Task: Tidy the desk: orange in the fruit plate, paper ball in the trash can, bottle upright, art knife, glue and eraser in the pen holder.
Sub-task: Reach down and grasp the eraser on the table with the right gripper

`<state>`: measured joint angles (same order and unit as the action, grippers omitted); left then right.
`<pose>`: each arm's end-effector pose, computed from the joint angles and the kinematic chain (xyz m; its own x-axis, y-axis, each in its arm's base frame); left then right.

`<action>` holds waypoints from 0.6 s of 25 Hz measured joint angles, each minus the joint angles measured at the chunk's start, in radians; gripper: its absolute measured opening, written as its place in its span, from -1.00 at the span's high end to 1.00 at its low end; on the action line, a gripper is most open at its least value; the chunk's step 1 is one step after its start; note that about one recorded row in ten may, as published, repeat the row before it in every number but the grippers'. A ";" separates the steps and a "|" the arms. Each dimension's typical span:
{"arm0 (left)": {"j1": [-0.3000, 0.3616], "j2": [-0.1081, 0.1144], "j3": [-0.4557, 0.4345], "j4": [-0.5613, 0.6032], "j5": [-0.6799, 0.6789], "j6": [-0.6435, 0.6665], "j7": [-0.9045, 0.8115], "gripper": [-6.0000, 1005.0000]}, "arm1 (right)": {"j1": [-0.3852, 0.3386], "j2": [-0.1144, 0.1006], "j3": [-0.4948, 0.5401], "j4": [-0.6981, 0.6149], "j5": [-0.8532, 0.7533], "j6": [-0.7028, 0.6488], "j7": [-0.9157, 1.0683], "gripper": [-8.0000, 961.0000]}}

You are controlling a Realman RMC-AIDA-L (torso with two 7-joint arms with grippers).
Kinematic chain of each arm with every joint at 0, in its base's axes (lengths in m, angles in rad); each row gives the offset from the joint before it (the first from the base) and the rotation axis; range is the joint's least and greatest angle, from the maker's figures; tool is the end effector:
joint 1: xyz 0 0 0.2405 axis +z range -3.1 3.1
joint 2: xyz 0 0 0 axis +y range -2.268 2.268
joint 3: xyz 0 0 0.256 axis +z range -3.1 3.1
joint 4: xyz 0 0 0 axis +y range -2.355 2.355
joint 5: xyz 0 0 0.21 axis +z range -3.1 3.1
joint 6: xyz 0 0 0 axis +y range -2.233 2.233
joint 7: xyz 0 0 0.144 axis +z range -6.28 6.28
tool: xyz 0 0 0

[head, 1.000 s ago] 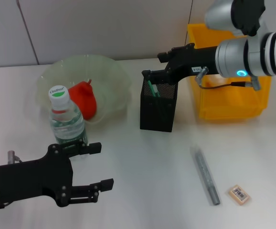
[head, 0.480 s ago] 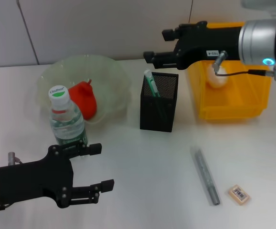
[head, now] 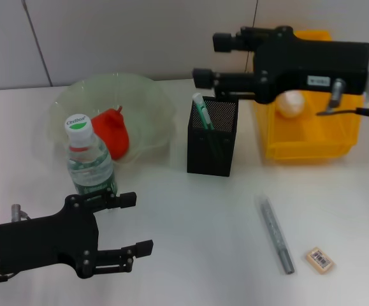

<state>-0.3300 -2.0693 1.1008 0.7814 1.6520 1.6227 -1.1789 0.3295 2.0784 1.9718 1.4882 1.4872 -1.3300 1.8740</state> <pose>-0.2489 0.2805 -0.0134 0.8278 0.1071 0.5507 0.2035 -0.9721 -0.1169 0.1327 0.3389 0.0712 0.8172 -0.0821 -0.5704 -0.3245 -0.8835 -0.3377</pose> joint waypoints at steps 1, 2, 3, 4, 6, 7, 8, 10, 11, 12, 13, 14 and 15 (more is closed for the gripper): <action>-0.001 0.000 0.000 -0.001 0.000 -0.001 0.000 -0.66 | 0.006 -0.001 0.018 -0.008 -0.006 -0.031 0.011 -0.57; -0.001 0.000 0.000 -0.001 0.000 -0.001 0.001 -0.66 | 0.013 -0.002 0.036 -0.015 -0.020 -0.058 0.026 -0.57; -0.002 0.000 -0.001 -0.002 0.000 -0.001 0.001 -0.66 | 0.024 -0.003 0.067 -0.026 -0.063 -0.103 0.060 -0.57; -0.002 0.000 -0.001 -0.002 0.000 -0.001 0.001 -0.66 | 0.024 -0.003 0.067 -0.026 -0.063 -0.103 0.060 -0.57; -0.003 -0.001 -0.002 -0.002 0.000 -0.001 0.001 -0.66 | 0.029 -0.004 0.083 -0.029 -0.110 -0.127 0.089 -0.57; -0.003 -0.001 -0.002 -0.002 0.000 -0.001 0.001 -0.66 | 0.029 -0.004 0.086 -0.026 -0.145 -0.138 0.108 -0.57; -0.003 -0.001 -0.003 -0.002 0.000 -0.001 0.001 -0.66 | 0.031 -0.006 0.087 -0.021 -0.175 -0.144 0.128 -0.57; -0.006 -0.002 -0.004 -0.004 0.000 -0.004 0.001 -0.66 | 0.039 -0.009 0.088 -0.008 -0.247 -0.166 0.180 -0.56; -0.007 -0.001 -0.004 -0.004 0.000 -0.005 0.001 -0.66 | 0.046 -0.011 0.088 -0.004 -0.278 -0.181 0.202 -0.56; -0.007 -0.001 -0.004 -0.004 0.000 -0.005 0.001 -0.66 | 0.057 -0.014 0.088 -0.002 -0.315 -0.205 0.232 -0.56; -0.008 -0.002 -0.003 -0.004 0.000 -0.010 0.001 -0.66 | 0.082 -0.020 0.088 0.000 -0.371 -0.258 0.279 -0.56; -0.008 -0.002 -0.003 -0.004 0.000 -0.010 0.001 -0.66 | 0.082 -0.020 0.088 0.000 -0.371 -0.258 0.279 -0.56; -0.009 -0.002 -0.003 -0.004 0.000 -0.012 0.001 -0.66 | 0.091 -0.022 0.088 0.003 -0.390 -0.276 0.296 -0.56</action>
<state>-0.3394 -2.0709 1.0983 0.7777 1.6520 1.6107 -1.1781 0.4204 2.0561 2.0601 1.4911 1.0971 -1.6062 2.1698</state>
